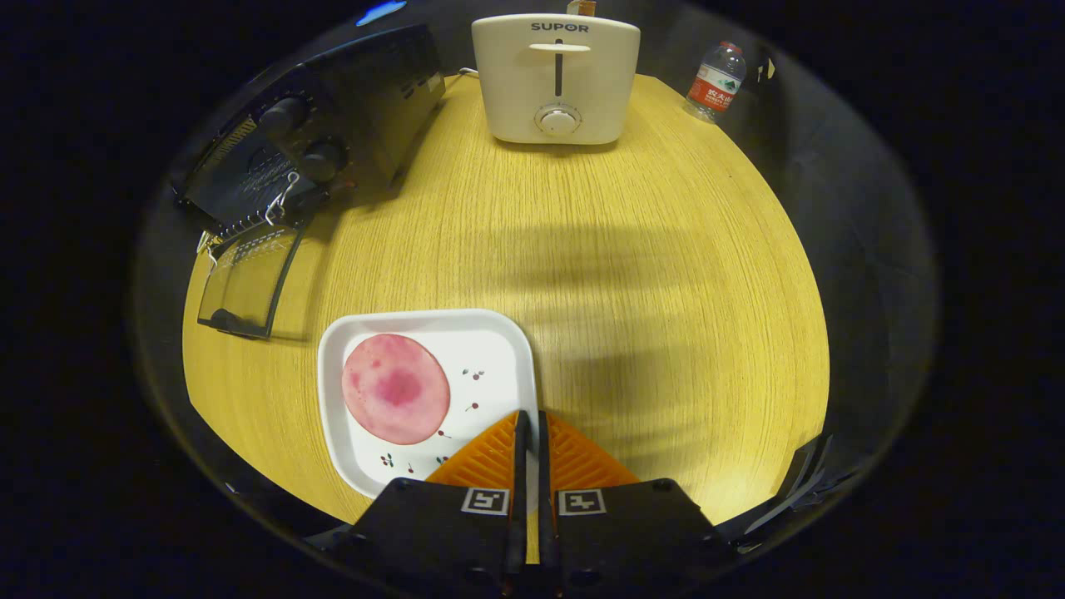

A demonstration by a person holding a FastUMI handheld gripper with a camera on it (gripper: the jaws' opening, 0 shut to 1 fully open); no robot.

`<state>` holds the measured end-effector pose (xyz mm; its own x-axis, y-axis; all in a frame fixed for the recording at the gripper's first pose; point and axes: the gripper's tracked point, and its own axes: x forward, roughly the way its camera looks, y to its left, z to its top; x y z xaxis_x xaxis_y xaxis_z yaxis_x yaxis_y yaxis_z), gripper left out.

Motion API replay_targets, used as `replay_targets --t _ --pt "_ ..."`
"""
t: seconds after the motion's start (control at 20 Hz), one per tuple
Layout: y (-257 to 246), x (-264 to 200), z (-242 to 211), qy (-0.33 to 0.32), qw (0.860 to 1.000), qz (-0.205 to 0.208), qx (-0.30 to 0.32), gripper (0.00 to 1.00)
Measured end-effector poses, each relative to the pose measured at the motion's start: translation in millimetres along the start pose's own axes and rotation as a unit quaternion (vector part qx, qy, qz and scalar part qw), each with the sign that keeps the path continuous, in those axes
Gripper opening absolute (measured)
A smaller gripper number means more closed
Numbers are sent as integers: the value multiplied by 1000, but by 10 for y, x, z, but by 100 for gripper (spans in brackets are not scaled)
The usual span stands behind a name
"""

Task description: Open the toaster oven, put the food inside, and close the toaster oven door.

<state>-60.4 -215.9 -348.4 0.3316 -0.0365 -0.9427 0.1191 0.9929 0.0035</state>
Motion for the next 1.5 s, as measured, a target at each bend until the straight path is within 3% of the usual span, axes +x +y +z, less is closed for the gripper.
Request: replay_targets --t 0.05,0.25,0.65,0.9,1.1,1.5 --pt "11 -25 -19 1 1000 -7 -14 8" --pt "21 -71 16 -15 1000 -14 1 3" --pt "301 -227 -69 -30 989 80 124 2" --pt "520 -620 -31 -66 968 150 189 2" --pt "567 -820 -49 -86 953 180 228 2" --pt "686 -1361 -112 -118 906 251 321 2"
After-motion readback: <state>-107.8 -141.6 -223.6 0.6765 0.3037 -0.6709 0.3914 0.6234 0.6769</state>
